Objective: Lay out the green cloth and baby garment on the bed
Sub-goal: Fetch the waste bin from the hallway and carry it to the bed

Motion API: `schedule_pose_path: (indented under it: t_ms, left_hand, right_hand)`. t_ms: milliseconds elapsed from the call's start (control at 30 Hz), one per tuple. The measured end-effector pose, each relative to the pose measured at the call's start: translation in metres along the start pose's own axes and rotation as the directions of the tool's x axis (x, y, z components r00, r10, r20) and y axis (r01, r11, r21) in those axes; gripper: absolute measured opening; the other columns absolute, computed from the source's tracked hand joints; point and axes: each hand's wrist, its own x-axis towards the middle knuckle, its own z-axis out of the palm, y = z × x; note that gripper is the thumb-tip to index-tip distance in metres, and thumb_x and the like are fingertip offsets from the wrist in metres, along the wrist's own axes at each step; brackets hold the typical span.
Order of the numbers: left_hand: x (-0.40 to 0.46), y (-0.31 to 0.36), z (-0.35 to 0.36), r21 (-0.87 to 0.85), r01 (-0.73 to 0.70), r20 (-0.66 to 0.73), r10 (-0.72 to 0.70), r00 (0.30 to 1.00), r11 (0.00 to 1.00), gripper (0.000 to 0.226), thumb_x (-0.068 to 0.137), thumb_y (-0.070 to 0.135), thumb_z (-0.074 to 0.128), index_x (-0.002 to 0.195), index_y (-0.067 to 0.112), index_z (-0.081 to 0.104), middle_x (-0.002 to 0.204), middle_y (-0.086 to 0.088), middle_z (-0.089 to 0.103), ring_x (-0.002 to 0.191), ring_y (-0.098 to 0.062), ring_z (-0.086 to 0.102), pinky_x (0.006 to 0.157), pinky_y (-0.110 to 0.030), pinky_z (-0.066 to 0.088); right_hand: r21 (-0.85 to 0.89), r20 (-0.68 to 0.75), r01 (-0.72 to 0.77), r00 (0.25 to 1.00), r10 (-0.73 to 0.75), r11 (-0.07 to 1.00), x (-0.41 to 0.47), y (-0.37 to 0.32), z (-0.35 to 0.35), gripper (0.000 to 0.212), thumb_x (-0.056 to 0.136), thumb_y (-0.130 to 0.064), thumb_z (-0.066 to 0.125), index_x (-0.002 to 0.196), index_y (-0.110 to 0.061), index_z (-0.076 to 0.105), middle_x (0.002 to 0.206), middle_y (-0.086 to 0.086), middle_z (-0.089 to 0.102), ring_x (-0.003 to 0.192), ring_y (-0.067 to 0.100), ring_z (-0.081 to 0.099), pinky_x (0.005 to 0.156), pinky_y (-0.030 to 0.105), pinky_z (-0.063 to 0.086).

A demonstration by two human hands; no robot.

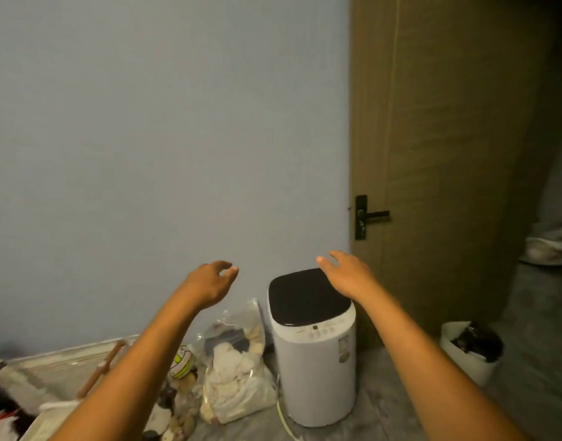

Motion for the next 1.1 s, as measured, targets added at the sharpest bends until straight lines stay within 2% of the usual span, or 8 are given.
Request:
schedule_pose_path:
  t_ms: [200, 367, 633, 733, 800, 900, 967, 1100]
  left_hand:
    - [0.075, 0.101, 0.088, -0.049, -0.128, 0.126, 0.133, 0.983, 0.991, 0.054, 0.097, 0.055, 0.037, 0.139, 0.024, 0.047, 0.145, -0.009, 0.05, 0.129, -0.032, 0.05, 0.108, -0.049, 0.039]
    - [0.144, 0.174, 0.167, -0.114, -0.272, 0.244, 0.293, 0.924, 0.955, 0.051, 0.097, 0.053, 0.039, 0.138, 0.024, 0.048, 0.142, -0.009, 0.052, 0.127, -0.032, 0.051, 0.105, -0.048, 0.04]
    - [0.267, 0.278, 0.304, -0.213, -0.391, 0.47, 0.445, 0.762, 0.895, 0.056, 0.095, 0.057, 0.04, 0.137, 0.022, 0.049, 0.137, -0.011, 0.056, 0.123, -0.028, 0.054, 0.099, -0.041, 0.041]
    - [0.302, 0.319, 0.358, -0.202, -0.45, 0.531, 0.484, 0.696, 0.87, 0.056, 0.092, 0.062, 0.037, 0.13, 0.025, 0.055, 0.129, -0.009, 0.062, 0.112, -0.026, 0.058, 0.089, -0.037, 0.042]
    - [0.32, 0.35, 0.393, -0.191, -0.49, 0.556, 0.505, 0.66, 0.851, 0.059, 0.091, 0.065, 0.035, 0.131, 0.026, 0.055, 0.132, -0.009, 0.061, 0.117, -0.029, 0.057, 0.094, -0.038, 0.042]
    - [0.344, 0.396, 0.445, -0.194, -0.517, 0.593, 0.52, 0.615, 0.833, 0.062, 0.09, 0.066, 0.036, 0.135, 0.026, 0.053, 0.139, -0.007, 0.057, 0.126, -0.03, 0.053, 0.104, -0.038, 0.042]
    - [0.362, 0.424, 0.48, -0.19, -0.531, 0.607, 0.525, 0.597, 0.825, 0.062, 0.089, 0.066, 0.038, 0.136, 0.028, 0.051, 0.14, -0.005, 0.056, 0.128, -0.03, 0.051, 0.106, -0.038, 0.041]
    - [0.412, 0.478, 0.563, -0.171, -0.545, 0.584, 0.53, 0.615, 0.821, 0.056, 0.09, 0.064, 0.04, 0.134, 0.032, 0.054, 0.133, -0.006, 0.061, 0.12, -0.029, 0.058, 0.101, -0.039, 0.047]
  right_hand:
    - [0.017, -0.072, -0.2, 0.977, 0.2, 0.98, 0.033, 0.101, -0.043, 0.066, 0.095, -0.059, 0.036, 0.151, -0.024, 0.034, 0.156, 0.008, 0.035, 0.14, 0.031, 0.036, 0.11, 0.047, 0.033]
    - [0.027, -0.11, -0.351, 0.929, 0.352, 0.936, 0.071, 0.185, -0.07, 0.065, 0.097, -0.056, 0.036, 0.151, -0.019, 0.035, 0.154, 0.01, 0.037, 0.139, 0.031, 0.036, 0.113, 0.045, 0.032]
    - [0.137, -0.251, -0.536, 0.795, 0.552, 0.833, 0.134, 0.315, -0.096, 0.053, 0.098, -0.051, 0.039, 0.135, -0.016, 0.052, 0.138, 0.011, 0.055, 0.121, 0.028, 0.054, 0.101, 0.038, 0.044]
    - [0.24, -0.255, -0.587, 0.731, 0.634, 0.773, 0.149, 0.36, -0.1, 0.062, 0.097, -0.054, 0.04, 0.147, -0.018, 0.04, 0.151, 0.008, 0.043, 0.135, 0.027, 0.043, 0.11, 0.036, 0.033]
    - [0.293, -0.259, -0.6, 0.699, 0.666, 0.744, 0.161, 0.391, -0.103, 0.066, 0.096, -0.056, 0.041, 0.15, -0.018, 0.036, 0.155, 0.005, 0.037, 0.14, 0.024, 0.037, 0.112, 0.031, 0.027]
    - [0.332, -0.305, -0.587, 0.674, 0.673, 0.738, 0.186, 0.443, -0.108, 0.058, 0.097, -0.051, 0.045, 0.147, -0.023, 0.042, 0.15, 0.002, 0.044, 0.136, 0.019, 0.041, 0.101, 0.019, 0.025]
    - [0.342, -0.3, -0.607, 0.652, 0.696, 0.717, 0.208, 0.481, -0.113, 0.059, 0.096, -0.053, 0.045, 0.147, -0.024, 0.041, 0.151, 0.001, 0.044, 0.137, 0.02, 0.04, 0.104, 0.022, 0.026]
    - [0.391, -0.245, -0.662, 0.594, 0.766, 0.639, 0.269, 0.574, -0.122, 0.068, 0.093, -0.06, 0.044, 0.15, -0.024, 0.035, 0.155, 0.004, 0.036, 0.14, 0.023, 0.036, 0.115, 0.037, 0.028]
